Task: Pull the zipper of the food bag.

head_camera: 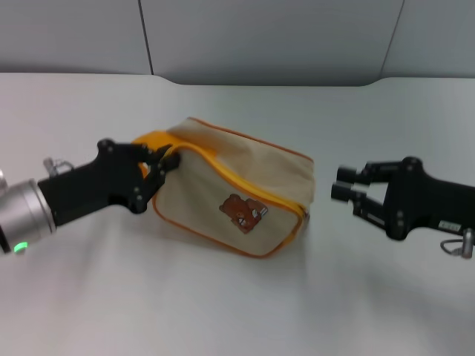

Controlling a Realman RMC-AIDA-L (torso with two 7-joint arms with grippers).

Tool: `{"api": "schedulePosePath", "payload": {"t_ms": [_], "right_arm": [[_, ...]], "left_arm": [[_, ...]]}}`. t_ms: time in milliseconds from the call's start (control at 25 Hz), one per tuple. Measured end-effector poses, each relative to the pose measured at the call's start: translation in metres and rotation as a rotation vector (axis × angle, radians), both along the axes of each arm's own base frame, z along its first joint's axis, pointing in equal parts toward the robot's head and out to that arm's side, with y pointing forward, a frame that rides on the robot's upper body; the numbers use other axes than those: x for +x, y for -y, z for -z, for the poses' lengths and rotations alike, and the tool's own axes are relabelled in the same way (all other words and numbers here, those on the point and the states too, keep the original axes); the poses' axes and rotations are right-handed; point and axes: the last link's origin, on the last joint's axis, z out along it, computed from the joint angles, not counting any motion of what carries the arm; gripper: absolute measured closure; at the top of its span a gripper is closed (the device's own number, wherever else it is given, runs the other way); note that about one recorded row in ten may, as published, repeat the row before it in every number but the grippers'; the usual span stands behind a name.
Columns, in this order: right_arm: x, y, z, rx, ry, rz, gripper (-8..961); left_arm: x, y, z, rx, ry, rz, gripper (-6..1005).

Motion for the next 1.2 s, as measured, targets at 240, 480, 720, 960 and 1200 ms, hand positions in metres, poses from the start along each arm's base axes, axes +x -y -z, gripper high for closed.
{"api": "schedulePosePath", "payload": {"t_ms": [240, 480, 720, 960, 1200], "right_arm": [[-0.002, 0.004, -0.006, 0.011, -0.142, 0.051, 723], [-0.001, 0.007, -0.006, 0.001, -0.162, 0.063, 418], [-0.002, 0.006, -0.005, -0.005, -0.155, 0.062, 242], [-0.006, 0.015, -0.003, -0.065, -0.158, 0.004, 210], [-0.01, 0.036, 0.003, -0.235, -0.097, -0.111, 210]], "left_arm": [[-0.025, 0.024, 0.01, -0.014, 0.044, -0.129, 917], [-0.039, 0.042, 0.011, -0.025, 0.08, -0.195, 918], [-0.035, 0.044, 0.013, -0.064, 0.102, -0.189, 887], [-0.019, 0.054, -0.013, -0.113, 0.268, -0.112, 695], [-0.006, 0.076, -0.027, -0.389, 0.241, 0.064, 499]]}}
